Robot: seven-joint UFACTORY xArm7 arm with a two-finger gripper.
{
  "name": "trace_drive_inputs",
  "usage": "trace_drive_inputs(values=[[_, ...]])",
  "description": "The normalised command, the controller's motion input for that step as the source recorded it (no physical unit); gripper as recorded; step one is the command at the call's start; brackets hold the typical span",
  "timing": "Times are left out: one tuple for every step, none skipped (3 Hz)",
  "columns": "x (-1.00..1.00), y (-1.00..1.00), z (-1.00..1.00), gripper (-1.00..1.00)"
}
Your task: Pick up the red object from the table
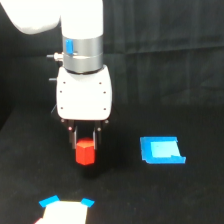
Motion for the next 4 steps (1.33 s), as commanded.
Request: trace_drive_inputs(values=[[0.81,-0.09,1.00,-0.72],[0.73,0.01,1.00,-0.99],[0.01,0.78,1.00,-1.00],[0.61,-0.20,0.86,-0.87]])
